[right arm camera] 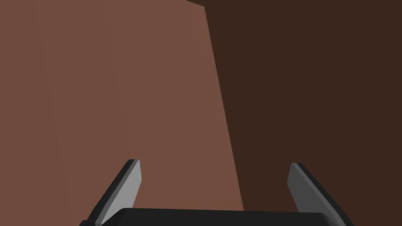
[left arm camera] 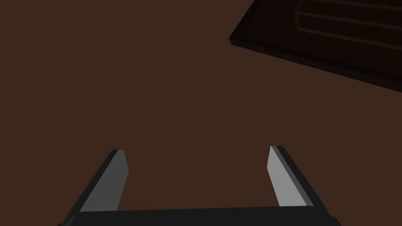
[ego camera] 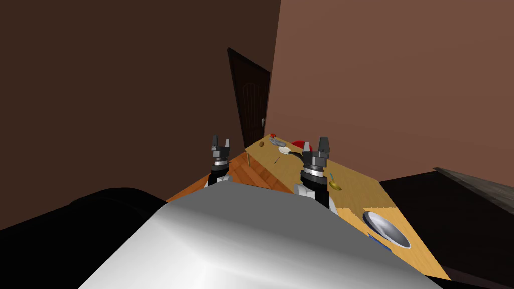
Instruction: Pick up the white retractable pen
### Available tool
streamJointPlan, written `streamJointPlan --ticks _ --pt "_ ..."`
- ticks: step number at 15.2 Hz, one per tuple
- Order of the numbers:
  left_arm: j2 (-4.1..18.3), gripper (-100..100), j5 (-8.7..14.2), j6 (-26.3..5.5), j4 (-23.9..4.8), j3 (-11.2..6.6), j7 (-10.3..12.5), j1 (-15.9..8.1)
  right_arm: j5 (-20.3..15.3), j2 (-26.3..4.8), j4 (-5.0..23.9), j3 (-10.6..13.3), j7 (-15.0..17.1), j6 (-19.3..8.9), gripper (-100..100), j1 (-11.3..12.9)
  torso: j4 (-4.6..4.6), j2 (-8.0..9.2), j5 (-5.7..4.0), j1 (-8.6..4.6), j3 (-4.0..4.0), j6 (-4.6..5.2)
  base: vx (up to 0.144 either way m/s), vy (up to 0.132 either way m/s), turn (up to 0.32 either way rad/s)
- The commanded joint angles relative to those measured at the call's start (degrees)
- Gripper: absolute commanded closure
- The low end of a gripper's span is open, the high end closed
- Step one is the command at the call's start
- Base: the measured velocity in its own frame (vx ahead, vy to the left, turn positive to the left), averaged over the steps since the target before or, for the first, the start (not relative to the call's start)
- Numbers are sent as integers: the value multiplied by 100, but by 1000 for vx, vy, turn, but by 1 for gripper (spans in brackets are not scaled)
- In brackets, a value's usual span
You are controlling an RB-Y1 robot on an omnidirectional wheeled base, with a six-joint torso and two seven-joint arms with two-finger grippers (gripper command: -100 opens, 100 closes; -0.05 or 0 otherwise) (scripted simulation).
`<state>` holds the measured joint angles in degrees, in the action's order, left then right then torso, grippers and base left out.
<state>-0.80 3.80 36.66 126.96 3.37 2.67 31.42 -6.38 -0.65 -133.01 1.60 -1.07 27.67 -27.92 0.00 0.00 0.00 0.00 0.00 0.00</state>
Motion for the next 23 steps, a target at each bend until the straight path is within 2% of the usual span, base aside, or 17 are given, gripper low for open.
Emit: streamJointPlan --ticks 1,3,4,5,6,7,8,9,12,13,15,16,18,19,21,22,23 --pt "0 0 0 0 0 0 0 0 10 -256 181 -58 188 -158 -100 121 0 0 0 0 0 0 -7 5 14" --pt "0 0 0 0 0 0 0 0 25 -452 446 -148 448 -392 -100 297 0 3 -1 -1 1 -1 -23 9 27" --pt "0 0 0 0 0 0 0 0 25 -452 446 -148 467 -392 -100 297 1 5 -1 0 2 -1 -26 12 21" --pt "0 0 0 0 0 0 0 0 35 -534 616 -207 649 -542 -100 409 1 7 0 1 4 -1 -29 12 22" --pt "0 0 0 0 0 0 0 0 35 -534 616 -207 649 -542 -100 409 1 8 0 2 4 -1 -27 11 16" --pt "0 0 0 0 0 0 0 0 45 -605 808 -276 849 -713 -100 534 2 8 0 2 5 -1 -25 11 22" --pt "0 0 0 0 0 0 0 0 45 -605 808 -276 857 -713 -100 534 1 9 0 3 5 -1 -20 12 20" --pt "0 0 0 0 0 0 0 0 57 -664 1006 -355 1035 -899 -100 672 2 8 0 3 4 0 -19 15 28" --pt "0 0 0 0 0 0 0 0 70 -714 1252 -442 1342 -1110 -100 821 1 5 1 4 2 -2 -18 17 31" --pt "0 0 0 0 0 0 0 0 84 -755 1431 -537 1476 -1283 -100 979 1 5 1 5 3 -1 -18 19 37" --pt "0 0 0 0 0 0 0 0 84 -755 1498 -537 1616 -1333 -100 979 1 5 1 7 3 0 -13 18 17" --pt "0 0 0 0 0 0 0 0 98 -787 1657 -641 1804 -1556 -100 1145 1 4 1 6 2 0 -13 16 32" --pt "0 0 0 0 0 0 0 0 98 -787 1759 -641 1908 -1569 -100 1145 0 3 1 5 1 -1 -12 13 26" --pt "0 0 0 0 0 0 0 0 113 -813 1991 -752 2122 -1772 -100 1316 0 2 1 3 1 0 -11 14 31" --pt "0 0 0 0 0 0 0 0 113 -813 2033 -752 2216 -1817 -100 1316 0 2 1 5 1 -1 -10 14 28" --pt "0 0 0 0 0 0 0 0 129 -832 2275 -870 2410 -2038 -100 1493 0 1 1 5 1 0 -7 18 39" --pt "0 0 0 0 0 0 0 0 129 -832 2316 -870 2515 -2075 -100 1493 0 1 1 5 1 -1 -9 22 37"
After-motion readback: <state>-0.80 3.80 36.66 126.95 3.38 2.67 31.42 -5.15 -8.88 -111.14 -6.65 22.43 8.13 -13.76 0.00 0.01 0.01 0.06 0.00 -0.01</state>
